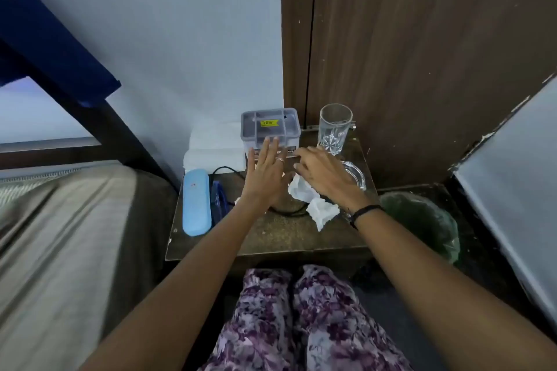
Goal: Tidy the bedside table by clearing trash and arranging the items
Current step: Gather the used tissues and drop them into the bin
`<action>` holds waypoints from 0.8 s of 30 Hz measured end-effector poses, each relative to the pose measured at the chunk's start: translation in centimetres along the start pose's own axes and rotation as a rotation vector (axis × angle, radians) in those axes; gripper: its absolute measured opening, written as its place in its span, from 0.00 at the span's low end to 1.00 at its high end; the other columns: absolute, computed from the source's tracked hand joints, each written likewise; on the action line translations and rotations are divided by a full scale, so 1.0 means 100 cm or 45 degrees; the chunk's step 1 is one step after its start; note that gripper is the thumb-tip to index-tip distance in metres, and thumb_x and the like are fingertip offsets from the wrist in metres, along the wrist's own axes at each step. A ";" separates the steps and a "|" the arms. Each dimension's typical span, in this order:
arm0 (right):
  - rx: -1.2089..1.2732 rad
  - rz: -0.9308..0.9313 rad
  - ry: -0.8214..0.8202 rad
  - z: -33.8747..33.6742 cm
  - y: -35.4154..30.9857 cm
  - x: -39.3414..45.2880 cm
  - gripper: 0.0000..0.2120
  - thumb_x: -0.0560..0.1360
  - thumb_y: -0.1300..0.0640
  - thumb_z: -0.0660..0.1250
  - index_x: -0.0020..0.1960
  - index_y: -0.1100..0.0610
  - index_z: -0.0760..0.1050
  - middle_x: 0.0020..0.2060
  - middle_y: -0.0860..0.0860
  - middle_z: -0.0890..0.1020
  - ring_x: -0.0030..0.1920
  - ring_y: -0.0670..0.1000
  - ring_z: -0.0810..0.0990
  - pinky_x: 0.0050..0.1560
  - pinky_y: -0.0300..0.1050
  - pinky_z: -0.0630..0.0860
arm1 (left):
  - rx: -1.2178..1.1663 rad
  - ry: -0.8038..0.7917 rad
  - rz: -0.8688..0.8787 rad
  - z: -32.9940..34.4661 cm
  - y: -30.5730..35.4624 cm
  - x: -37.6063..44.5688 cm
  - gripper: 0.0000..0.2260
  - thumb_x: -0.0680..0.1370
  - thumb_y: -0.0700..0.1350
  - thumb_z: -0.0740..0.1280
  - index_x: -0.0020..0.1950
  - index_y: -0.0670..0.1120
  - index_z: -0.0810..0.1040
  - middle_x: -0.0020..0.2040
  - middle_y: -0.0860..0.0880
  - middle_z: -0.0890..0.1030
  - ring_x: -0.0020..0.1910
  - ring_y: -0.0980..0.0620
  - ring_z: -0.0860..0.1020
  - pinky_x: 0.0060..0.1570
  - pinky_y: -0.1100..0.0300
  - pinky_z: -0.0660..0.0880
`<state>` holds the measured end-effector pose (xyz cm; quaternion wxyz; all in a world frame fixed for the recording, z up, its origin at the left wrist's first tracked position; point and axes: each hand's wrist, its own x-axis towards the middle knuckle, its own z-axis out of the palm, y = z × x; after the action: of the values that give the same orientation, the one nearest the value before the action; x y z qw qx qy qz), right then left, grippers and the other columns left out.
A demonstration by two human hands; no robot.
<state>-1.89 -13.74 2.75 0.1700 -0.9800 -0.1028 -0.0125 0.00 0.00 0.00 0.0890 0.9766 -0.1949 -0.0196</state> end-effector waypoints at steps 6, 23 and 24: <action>-0.107 0.227 -0.180 0.016 0.008 -0.029 0.12 0.76 0.53 0.64 0.53 0.60 0.77 0.48 0.59 0.81 0.50 0.60 0.80 0.45 0.49 0.73 | 0.137 -0.016 0.109 0.021 0.004 0.005 0.11 0.77 0.48 0.63 0.57 0.44 0.77 0.77 0.41 0.48 0.76 0.43 0.41 0.71 0.43 0.38; -0.124 0.333 -0.179 0.050 0.028 -0.042 0.12 0.74 0.63 0.62 0.56 0.63 0.74 0.50 0.60 0.81 0.51 0.62 0.81 0.46 0.50 0.75 | 0.291 0.272 0.231 0.036 0.022 0.010 0.03 0.65 0.43 0.76 0.34 0.47 0.83 0.46 0.46 0.79 0.44 0.44 0.78 0.45 0.50 0.73; -0.059 0.362 -0.140 0.047 0.029 -0.043 0.12 0.73 0.61 0.63 0.56 0.62 0.74 0.49 0.60 0.81 0.50 0.63 0.80 0.45 0.50 0.74 | 0.228 0.307 0.211 0.033 0.022 0.009 0.02 0.67 0.42 0.74 0.35 0.46 0.83 0.46 0.46 0.79 0.44 0.43 0.77 0.45 0.49 0.72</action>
<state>-5.55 -15.63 -2.90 0.1416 -0.9875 0.0283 0.0628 -0.25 -2.85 -2.85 0.0257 0.9564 -0.2638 0.1227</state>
